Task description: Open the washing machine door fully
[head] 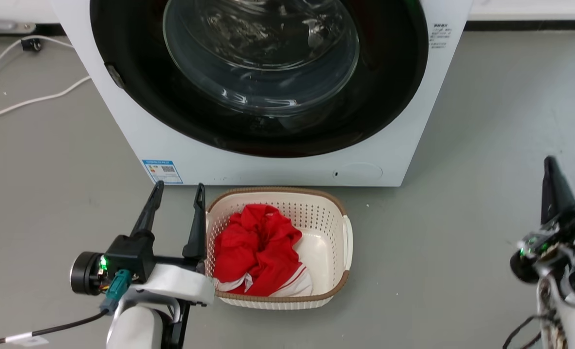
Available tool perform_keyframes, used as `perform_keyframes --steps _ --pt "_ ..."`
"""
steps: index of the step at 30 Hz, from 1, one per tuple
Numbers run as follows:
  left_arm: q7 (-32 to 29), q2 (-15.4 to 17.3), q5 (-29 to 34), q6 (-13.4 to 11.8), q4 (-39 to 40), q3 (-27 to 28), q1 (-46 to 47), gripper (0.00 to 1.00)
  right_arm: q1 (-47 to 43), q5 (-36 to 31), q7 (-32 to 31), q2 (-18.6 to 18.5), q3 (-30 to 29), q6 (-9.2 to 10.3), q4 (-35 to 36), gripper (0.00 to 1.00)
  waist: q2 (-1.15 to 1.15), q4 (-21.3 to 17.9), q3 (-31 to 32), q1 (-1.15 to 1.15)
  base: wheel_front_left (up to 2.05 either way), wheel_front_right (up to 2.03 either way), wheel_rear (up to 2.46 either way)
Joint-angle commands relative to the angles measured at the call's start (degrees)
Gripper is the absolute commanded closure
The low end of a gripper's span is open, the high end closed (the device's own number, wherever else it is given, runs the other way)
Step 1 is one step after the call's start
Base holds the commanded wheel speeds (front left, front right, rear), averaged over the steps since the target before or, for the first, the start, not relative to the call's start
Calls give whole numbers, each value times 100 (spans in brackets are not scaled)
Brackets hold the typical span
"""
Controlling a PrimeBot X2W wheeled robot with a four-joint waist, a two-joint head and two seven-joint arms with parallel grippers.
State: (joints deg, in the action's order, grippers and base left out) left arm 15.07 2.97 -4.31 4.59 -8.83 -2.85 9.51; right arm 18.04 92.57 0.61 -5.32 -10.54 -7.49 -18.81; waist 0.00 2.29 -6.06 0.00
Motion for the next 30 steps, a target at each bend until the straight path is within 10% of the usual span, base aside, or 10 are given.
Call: perform_keyframes --steps 1,18,30 --pt "14 -7 -22 16 42 4 78 0 182 96 -62 -47 -21 0 -87 100 0 25 -107 0 0 0 0" --pt "14 -12 -99 82 503 -69 615 0 3337 611 -1150 -1368 540 0 -2604 100 0 311 -1233 0 0 0 0" --pt "14 -12 -194 49 804 -429 962 0 5069 10 -1778 -1475 1496 0 -3755 100 0 545 -1724 0 0 0 0"
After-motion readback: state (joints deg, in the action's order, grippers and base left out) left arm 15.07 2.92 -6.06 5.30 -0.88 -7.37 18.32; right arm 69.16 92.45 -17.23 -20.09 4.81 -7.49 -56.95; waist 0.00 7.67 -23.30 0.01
